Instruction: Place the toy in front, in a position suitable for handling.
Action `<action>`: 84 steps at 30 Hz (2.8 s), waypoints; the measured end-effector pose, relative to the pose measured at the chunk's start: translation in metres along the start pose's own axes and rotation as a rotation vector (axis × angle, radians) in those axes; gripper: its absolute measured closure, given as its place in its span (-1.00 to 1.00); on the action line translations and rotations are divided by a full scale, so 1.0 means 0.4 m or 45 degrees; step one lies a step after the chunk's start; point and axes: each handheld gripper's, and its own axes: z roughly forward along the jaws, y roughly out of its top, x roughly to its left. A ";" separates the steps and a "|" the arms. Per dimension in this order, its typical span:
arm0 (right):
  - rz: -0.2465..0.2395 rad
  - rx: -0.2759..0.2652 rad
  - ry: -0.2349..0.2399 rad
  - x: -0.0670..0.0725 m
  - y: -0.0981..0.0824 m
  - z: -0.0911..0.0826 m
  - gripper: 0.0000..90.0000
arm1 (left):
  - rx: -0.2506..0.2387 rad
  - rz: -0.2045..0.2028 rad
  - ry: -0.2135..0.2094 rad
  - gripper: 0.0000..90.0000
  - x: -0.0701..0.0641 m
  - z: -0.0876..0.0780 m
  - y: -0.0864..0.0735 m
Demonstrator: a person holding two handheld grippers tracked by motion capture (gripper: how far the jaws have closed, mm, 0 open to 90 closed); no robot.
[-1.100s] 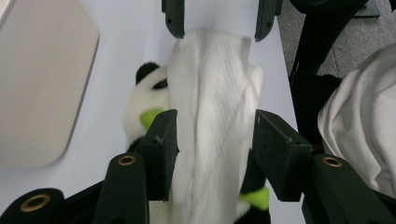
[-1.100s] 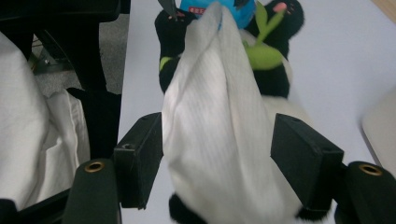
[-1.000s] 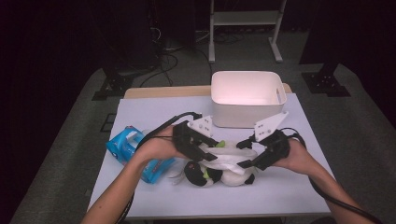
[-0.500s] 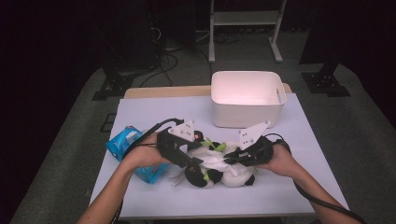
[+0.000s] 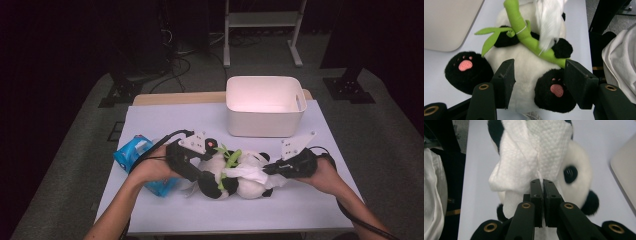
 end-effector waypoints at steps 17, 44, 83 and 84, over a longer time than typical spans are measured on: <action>-0.044 -0.060 0.028 0.008 0.064 0.038 0.53 | -0.005 -0.025 -0.097 0.09 -0.020 0.041 -0.031; -0.054 -0.099 0.060 0.000 0.063 0.040 0.89 | 0.066 0.012 -0.136 0.05 -0.040 0.073 -0.027; -0.007 -0.077 0.073 0.011 0.007 0.010 0.91 | 0.080 0.066 0.018 0.07 -0.030 0.130 -0.007; -0.007 -0.080 0.074 0.012 0.007 0.011 0.91 | 0.079 0.063 0.020 0.07 -0.033 0.129 -0.008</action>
